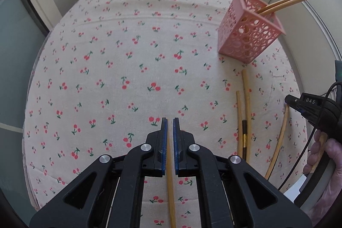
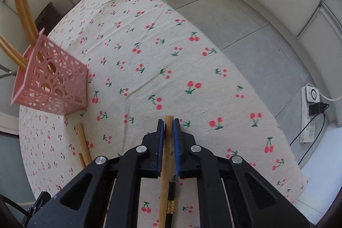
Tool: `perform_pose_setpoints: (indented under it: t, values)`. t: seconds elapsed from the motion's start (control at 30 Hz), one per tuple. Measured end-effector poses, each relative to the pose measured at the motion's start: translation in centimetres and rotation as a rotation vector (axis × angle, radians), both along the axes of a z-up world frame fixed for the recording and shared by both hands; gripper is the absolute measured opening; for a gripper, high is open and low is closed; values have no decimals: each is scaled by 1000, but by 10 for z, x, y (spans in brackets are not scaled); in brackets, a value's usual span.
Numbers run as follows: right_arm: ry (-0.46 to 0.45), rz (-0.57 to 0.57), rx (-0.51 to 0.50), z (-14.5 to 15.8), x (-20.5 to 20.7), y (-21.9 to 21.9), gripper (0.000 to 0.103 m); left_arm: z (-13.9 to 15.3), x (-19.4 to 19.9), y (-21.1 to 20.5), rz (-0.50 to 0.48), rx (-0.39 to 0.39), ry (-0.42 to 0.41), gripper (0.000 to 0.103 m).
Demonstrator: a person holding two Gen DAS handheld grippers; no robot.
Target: Organize utensils
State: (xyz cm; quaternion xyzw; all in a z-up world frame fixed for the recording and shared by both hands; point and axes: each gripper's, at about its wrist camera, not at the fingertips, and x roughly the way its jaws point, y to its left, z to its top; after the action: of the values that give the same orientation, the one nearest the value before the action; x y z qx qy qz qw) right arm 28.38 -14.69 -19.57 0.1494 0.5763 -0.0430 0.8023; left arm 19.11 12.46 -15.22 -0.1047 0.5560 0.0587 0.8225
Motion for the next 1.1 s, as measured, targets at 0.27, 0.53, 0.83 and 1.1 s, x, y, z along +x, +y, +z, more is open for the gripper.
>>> perform_pose_setpoints:
  t: [0.27, 0.53, 0.83, 1.1]
  values:
    - [-111, 23, 41, 40, -10, -15, 9, 6, -3, 7, 16, 0, -37, 5]
    - [-251, 67, 115, 90, -33, -28, 9, 27, -9, 16, 22, -35, -123, 5]
    - [-335, 135, 224, 125, -66, -36, 8, 5, -8, 20, 20, -87, 2, 13]
    - [-251, 70, 249, 110, -61, -53, 15, -21, -3, 16, 66, -94, 109, 56]
